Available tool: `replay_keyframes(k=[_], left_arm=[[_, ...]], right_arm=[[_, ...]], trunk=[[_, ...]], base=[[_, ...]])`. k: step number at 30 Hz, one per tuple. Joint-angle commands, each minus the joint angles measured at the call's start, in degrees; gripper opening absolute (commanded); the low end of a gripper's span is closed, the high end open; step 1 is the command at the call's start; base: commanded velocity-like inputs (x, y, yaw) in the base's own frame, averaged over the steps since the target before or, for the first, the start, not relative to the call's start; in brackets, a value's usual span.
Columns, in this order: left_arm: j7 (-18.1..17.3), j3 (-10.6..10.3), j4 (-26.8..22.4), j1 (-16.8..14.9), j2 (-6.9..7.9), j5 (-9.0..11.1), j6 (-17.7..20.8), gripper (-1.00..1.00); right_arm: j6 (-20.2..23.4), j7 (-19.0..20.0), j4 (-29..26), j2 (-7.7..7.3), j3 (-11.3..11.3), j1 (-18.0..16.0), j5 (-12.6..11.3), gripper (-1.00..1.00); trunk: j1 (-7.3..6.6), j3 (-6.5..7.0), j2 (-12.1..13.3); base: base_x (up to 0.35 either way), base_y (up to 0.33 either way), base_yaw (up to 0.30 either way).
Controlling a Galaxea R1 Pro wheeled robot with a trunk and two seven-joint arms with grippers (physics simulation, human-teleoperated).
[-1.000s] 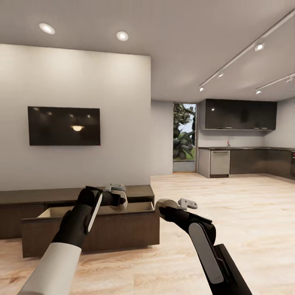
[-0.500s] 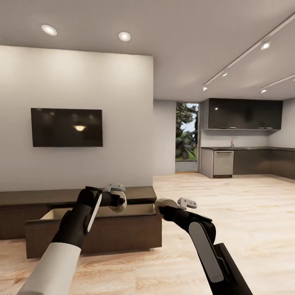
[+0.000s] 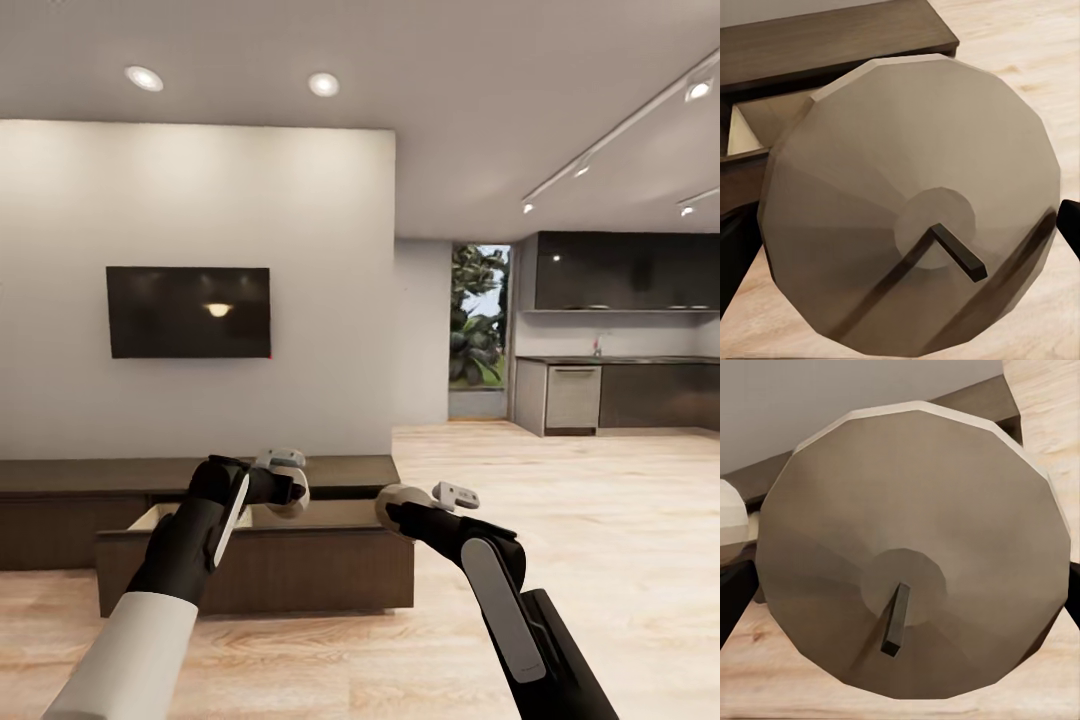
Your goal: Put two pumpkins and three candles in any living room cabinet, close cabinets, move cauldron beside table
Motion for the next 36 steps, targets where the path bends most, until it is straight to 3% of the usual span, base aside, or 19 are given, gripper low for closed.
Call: replay_keyframes(k=[1, 8, 17, 36], left_arm=[[-0.49, 0.0, -0.04, -0.05, -0.01, -0.57, 0.16, -1.0], [-0.45, 0.0, -0.05, -0.05, 0.0, -0.5, 0.16, -1.0], [-0.43, 0.0, -0.05, -0.05, 0.0, -0.5, 0.16, -1.0], [-0.43, 0.0, -0.14, -0.05, 0.0, -0.41, 0.16, -1.0]], right_arm=[[0.1, -0.59, -0.05, -0.02, 0.02, -0.06, -0.62, -1.0], [0.07, -0.61, 0.2, -0.13, 0.0, -0.03, -0.61, -1.0], [0.02, -0.52, 0.41, -0.17, -1.84, -0.01, -0.61, -1.0], [0.02, -0.52, 0.46, -0.18, -2.0, -0.01, -0.52, -1.0]], trunk=[[-0.24, 0.02, 0.37], [-1.77, 0.67, 3.18], [-3.75, 1.46, 6.79], [-7.92, 3.08, 14.41]], base=[[0.0, 0.0, 0.137], [0.0, 0.0, 0.069], [0.0, 0.0, 0.005], [0.0, 0.0, 0.0]])
